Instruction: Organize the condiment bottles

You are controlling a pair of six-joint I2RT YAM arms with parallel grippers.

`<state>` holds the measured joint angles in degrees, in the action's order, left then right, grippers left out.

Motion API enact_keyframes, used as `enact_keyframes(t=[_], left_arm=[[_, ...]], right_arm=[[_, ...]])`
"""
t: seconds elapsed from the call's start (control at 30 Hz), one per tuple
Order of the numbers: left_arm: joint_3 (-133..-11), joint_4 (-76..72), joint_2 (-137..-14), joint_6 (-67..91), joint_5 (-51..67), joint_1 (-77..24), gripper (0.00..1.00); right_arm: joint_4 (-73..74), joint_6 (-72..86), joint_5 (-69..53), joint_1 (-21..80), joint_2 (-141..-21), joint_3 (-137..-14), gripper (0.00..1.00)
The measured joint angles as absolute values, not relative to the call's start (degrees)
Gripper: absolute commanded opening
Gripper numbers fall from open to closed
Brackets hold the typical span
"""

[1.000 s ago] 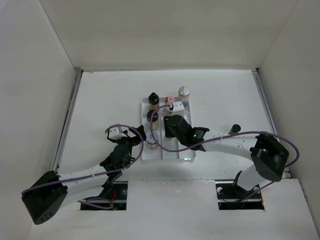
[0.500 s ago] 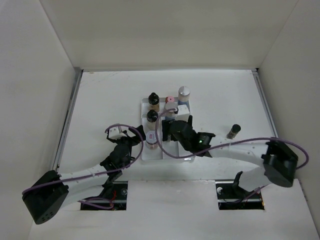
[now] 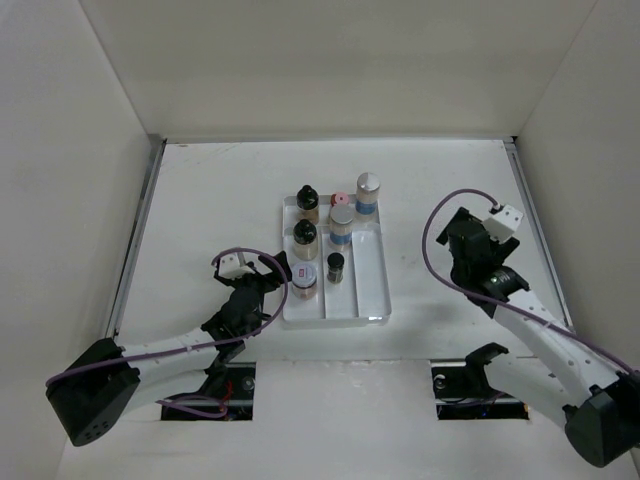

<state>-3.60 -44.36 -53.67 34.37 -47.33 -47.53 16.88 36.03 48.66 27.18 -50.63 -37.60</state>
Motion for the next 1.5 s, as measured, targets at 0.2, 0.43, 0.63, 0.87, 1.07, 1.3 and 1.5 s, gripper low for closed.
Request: enact_keyframes(t=[0.2, 0.43, 0.63, 0.87, 1.07, 1.3, 1.5], left_arm=[[-3.6, -44.4, -53.7, 34.4, -47.3, -47.5, 0.99], [-3.6, -44.4, -54.2, 34.4, -47.3, -47.5, 0.99], [-3.6, -44.4, -54.2, 34.4, -47.3, -47.5, 0.99], [-3.6, -44.4, -54.2, 34.4, -47.3, -47.5, 0.99], [-3.6, -44.4, -55.8, 34.4, -47.3, -47.5, 0.99], [-3.6, -44.3, -55.6, 34.4, -47.4, -47.5, 0.99], [-3.6, -44.4, -52.1, 34.4, -47.7, -46.9, 0.99]], right_arm=[[19.8, 35.9, 47.4, 21.5, -56.2, -34.7, 1.00], [18.1, 35.9, 43.9, 19.2, -61.2, -32.2, 0.83], [13.2, 35.0, 43.2, 17.0, -64.6, -31.7, 0.45], [9.6, 32.8, 44.2, 22.4, -62.4, -31.4, 0.33], [8.4, 30.9, 44.3, 36.5, -60.9, -37.6, 0.34], [-1.2, 27.2, 40.1, 43.8, -74.9, -49.4, 0.35], [-4.7, 24.8, 37.6, 45.5, -85.5, -53.7, 0.35]])
